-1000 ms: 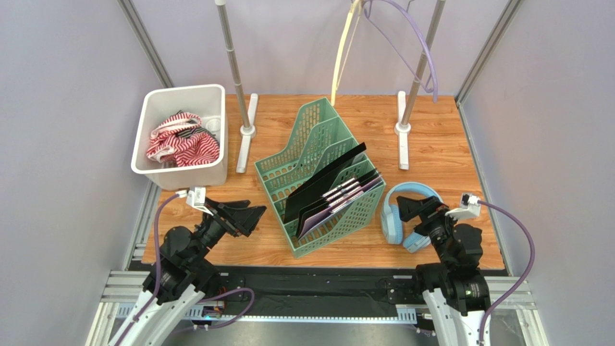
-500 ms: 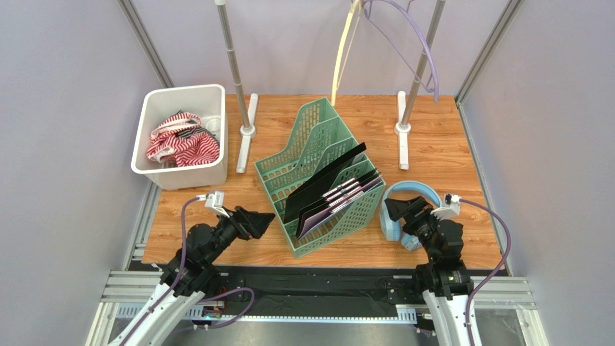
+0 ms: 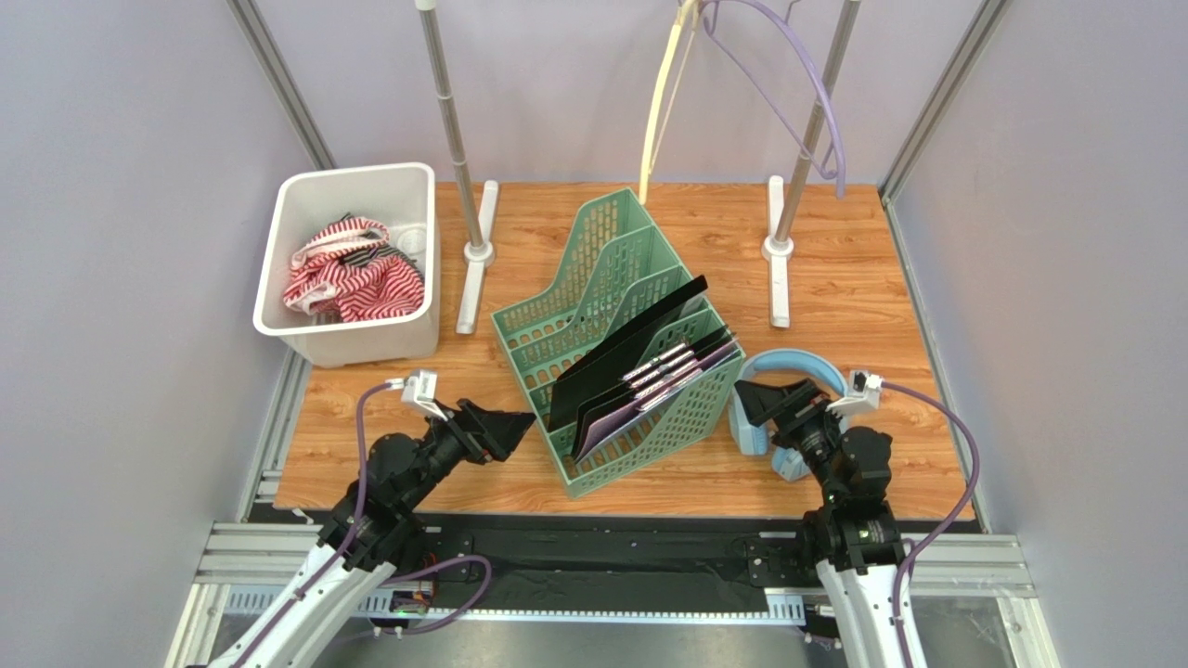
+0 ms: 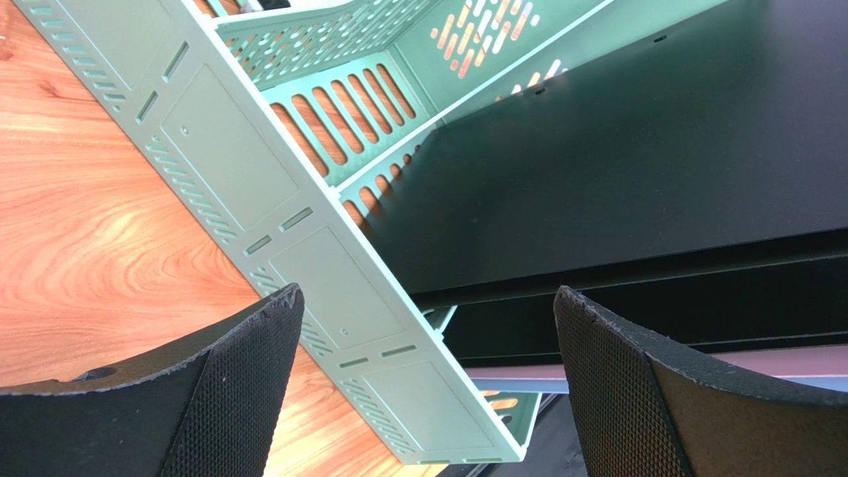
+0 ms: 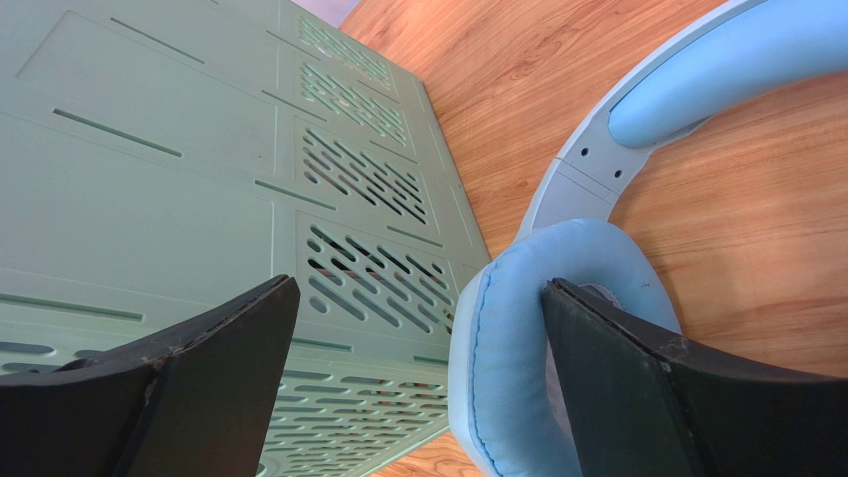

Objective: Remove the tank top from the hanger

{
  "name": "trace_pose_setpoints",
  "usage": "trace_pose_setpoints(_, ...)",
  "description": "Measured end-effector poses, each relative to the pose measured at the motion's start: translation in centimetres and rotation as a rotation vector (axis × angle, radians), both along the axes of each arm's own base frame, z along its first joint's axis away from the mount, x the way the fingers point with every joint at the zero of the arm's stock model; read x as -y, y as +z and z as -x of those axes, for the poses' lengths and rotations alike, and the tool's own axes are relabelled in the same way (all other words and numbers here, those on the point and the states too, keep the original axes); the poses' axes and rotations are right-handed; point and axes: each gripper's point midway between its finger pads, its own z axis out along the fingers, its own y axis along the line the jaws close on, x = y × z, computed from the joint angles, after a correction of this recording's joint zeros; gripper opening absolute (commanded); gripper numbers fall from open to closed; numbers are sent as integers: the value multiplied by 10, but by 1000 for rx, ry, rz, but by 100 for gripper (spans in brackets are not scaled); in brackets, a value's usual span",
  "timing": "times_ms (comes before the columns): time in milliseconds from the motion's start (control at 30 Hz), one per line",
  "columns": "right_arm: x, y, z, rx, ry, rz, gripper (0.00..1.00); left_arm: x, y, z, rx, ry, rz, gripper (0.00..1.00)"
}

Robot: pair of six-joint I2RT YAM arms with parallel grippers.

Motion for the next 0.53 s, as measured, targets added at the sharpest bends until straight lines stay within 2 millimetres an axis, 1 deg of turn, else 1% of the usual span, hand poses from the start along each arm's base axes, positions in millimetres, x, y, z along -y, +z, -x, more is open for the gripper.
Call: trace_pose_setpoints(533, -2, 3, -1, 12, 9, -19, 100, 0, -2, 0, -6, 2, -4, 99)
